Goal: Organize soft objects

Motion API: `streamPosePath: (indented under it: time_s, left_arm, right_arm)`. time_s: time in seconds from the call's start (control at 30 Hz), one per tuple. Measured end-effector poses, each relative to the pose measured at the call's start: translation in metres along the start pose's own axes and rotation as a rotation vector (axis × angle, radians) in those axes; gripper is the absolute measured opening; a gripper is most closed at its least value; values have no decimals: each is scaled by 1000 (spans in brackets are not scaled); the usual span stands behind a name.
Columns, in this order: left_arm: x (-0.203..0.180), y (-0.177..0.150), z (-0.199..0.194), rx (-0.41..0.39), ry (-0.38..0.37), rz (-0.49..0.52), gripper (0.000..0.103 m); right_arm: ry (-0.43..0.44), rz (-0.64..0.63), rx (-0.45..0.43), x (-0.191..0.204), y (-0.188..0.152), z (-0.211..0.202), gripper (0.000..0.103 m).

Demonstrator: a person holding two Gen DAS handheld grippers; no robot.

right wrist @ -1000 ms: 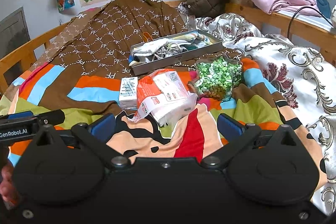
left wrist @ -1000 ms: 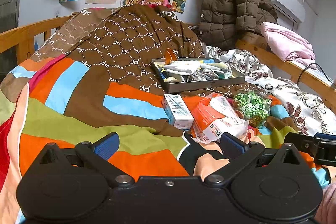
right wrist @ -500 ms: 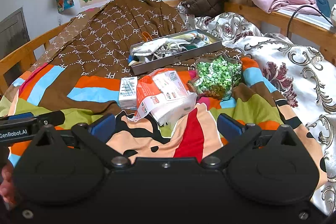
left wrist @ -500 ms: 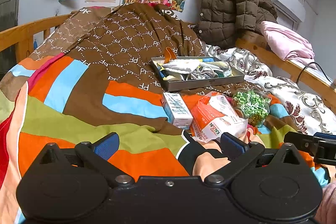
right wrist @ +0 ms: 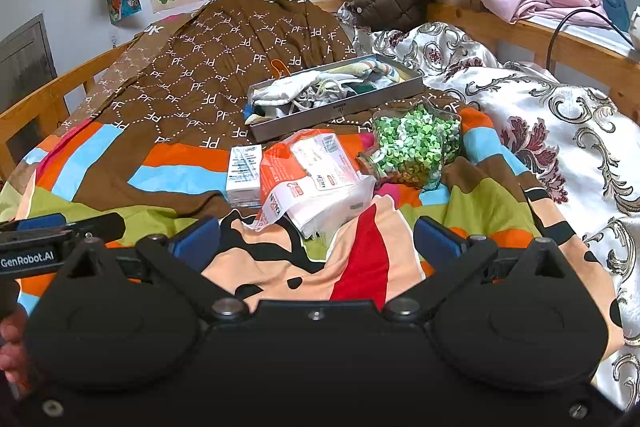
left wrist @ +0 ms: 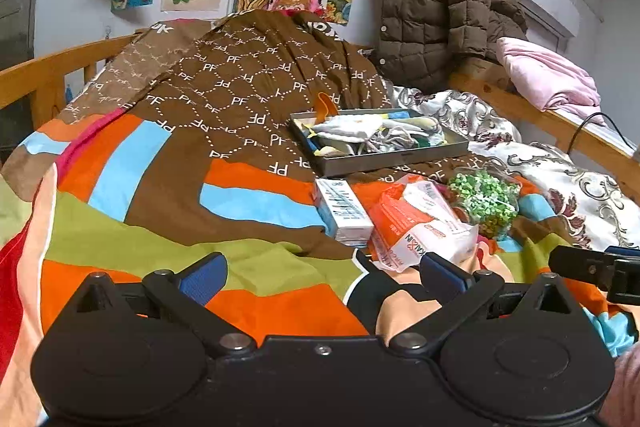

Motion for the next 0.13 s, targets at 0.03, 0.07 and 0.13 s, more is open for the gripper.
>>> streamPosePath:
  time_s: [0.03, 0.07, 0.13]
  left_arm:
    - [0, 0, 0, 1, -1, -4, 102]
    - [1, 0, 0, 1, -2, -7, 102]
    - [1, 0, 1, 3, 1, -4, 102]
  right_arm:
    - [0, -1, 1, 0, 0, 0, 102]
    - [-1, -1, 1, 0, 0, 0, 102]
    - [-1, 0, 1, 1, 0, 0, 102]
Point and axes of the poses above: each gripper's, at about its wrist camera, not at the fingertips, and z roughly the way its jaws point, x to its left, y to its top, the point moved 7 cm from there along z, roughly the way its jaws point, and after that the axes turned 12 degrees about y, right-handed, at the moved point
